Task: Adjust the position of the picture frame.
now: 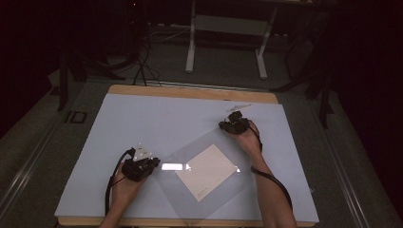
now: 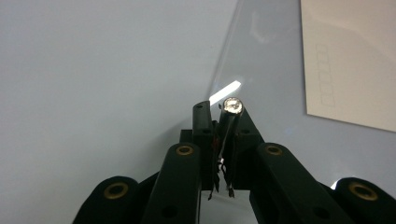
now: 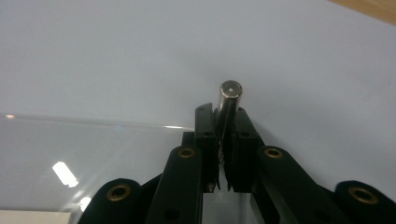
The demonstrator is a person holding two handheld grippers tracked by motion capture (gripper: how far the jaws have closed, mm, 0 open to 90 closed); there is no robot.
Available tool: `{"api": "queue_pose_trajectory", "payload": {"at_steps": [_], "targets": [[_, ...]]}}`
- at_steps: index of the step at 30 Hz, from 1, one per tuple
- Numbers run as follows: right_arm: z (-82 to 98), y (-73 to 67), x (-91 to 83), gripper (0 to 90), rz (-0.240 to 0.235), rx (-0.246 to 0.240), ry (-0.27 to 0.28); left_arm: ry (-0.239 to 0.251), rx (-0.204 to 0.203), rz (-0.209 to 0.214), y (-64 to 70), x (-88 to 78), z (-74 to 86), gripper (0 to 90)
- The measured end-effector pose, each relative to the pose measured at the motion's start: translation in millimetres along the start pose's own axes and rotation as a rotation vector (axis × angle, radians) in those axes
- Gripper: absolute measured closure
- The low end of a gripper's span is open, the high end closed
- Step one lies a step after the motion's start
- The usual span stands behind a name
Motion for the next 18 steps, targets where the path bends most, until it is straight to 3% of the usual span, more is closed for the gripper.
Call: {"api": "queue_pose_trajectory", "payload": {"at_steps": [4,9,14,18], "targets": [[-0.7,1.4,-0.3,84.8,0.008,0.005,-0.010,0.008,-0.015,0.000,-1.6,1.2,-1.4,84.7],[-4.6,1.8,-7.4,84.8,0.010,0.017,-0.005,0.025,-0.001,-0.008,-2.6,-2.6,-8.0,84.6],[-8.0,0.0,-18.1,84.7,0.010,0.012,-0.044,0.002,-0.003,0.030,-8.0,-4.2,-12.7,84.2],[-5.8,0.6,-22.8,84.7,0.010,0.027,-0.074,-0.003,-0.022,0.050,-20.1,-2.7,-20.4,83.7]]}}
Point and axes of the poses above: each handheld gripper's, and its own axes: x roughly forward along the jaws, z roughly out of its underside, y roughly to its right, the point moved 5 cm from there along x, roughly forward along the jaws, and after that the axes turned 1 degree about -z, right-handed, at the moved point
